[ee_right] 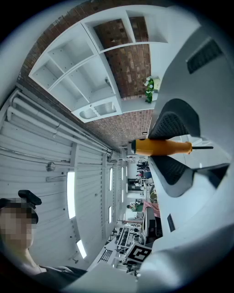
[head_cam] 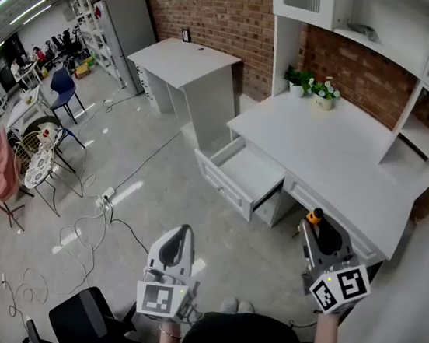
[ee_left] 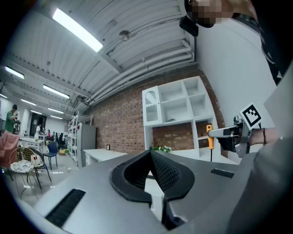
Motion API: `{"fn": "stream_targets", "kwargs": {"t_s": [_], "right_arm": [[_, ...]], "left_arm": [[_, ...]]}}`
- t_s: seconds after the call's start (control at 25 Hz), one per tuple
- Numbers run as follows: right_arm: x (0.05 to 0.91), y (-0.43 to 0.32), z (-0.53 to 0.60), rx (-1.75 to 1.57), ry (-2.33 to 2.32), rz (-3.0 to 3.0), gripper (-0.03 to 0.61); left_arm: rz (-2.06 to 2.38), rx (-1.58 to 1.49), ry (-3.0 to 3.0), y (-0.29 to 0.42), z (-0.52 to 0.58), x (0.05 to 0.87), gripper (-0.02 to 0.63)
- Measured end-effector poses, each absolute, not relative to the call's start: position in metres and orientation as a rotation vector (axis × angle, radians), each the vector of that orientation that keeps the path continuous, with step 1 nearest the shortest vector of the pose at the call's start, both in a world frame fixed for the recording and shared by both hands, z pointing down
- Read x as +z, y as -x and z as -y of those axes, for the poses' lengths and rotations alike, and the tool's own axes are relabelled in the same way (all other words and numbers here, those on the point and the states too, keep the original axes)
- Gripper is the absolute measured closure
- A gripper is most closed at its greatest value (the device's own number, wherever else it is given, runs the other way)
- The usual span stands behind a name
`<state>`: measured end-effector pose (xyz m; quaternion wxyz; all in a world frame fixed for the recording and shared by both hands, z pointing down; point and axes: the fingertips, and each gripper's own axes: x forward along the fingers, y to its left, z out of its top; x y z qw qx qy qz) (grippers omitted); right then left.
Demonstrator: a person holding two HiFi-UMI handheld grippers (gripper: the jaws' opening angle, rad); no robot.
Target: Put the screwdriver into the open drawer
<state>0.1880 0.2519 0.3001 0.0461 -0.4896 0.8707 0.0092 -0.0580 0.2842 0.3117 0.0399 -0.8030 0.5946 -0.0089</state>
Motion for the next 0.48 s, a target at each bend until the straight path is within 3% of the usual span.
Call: {"fn": "stream_targets", "kwargs": {"t_s": [0.48], "right_arm": [[0.304,-0.197,-0.249,0.027,1.47,-2.68,0.463]], "left_arm": [[-1.855,-0.046,2.463,0.046,-0.285,0.318,0.604]]}}
